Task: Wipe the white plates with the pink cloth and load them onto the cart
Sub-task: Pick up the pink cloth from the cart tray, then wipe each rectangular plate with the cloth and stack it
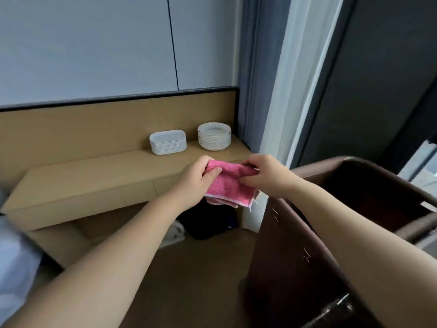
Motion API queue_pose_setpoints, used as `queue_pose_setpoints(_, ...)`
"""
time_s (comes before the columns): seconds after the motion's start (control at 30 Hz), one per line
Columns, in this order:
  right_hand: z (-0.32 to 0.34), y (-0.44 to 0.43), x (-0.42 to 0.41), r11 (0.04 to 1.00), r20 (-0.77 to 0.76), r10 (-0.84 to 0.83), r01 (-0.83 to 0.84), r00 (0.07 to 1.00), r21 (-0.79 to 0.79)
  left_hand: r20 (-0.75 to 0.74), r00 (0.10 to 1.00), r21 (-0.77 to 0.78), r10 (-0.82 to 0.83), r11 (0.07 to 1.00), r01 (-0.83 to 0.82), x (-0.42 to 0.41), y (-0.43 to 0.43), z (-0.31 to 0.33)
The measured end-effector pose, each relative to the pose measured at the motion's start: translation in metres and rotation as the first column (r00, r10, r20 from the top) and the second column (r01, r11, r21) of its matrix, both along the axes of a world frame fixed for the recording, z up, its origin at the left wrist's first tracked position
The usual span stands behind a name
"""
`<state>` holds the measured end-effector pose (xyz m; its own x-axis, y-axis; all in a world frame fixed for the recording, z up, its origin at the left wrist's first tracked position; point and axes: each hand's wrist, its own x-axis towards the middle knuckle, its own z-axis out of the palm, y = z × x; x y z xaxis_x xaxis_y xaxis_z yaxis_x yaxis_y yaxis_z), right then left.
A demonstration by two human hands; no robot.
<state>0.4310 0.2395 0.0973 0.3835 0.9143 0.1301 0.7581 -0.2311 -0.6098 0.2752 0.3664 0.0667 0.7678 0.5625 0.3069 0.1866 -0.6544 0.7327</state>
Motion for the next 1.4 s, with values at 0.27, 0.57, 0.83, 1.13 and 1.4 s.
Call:
queue_pose_setpoints(0.27,-0.028,0.131,-0.033,0.998,-0.225,-0.055,0.062,0.973,0.024,-0.016,0.992,-0.028,0.124,0.992,-0.124,-0.037,0.124,-0.024)
queue_pose_setpoints(0.57,-0.050,0.248,-0.052,0.999,-0.381,-0.034,0.023,0.924,-0.033,-0.058,0.984,-0.055,0.168,0.984,-0.172,-0.061,0.237,-0.052)
queue_pose_setpoints(0.83,-0.077,0.338,-0.008,0.998,-0.399,0.032,-0.049,0.916,-0.032,-0.120,0.962,-0.080,0.246,0.963,-0.256,-0.030,0.317,-0.080)
queue_pose_setpoints(1.13,-0.107,0.449,0.076,0.991,-0.415,0.092,-0.126,0.905,-0.055,-0.181,0.920,-0.110,0.349,0.922,-0.371,0.043,0.409,-0.104)
queue_pose_setpoints(1.4,-0.129,0.511,0.135,0.985,-0.346,0.045,-0.100,0.937,-0.142,-0.248,0.868,-0.177,0.430,0.861,-0.477,0.078,0.459,-0.127)
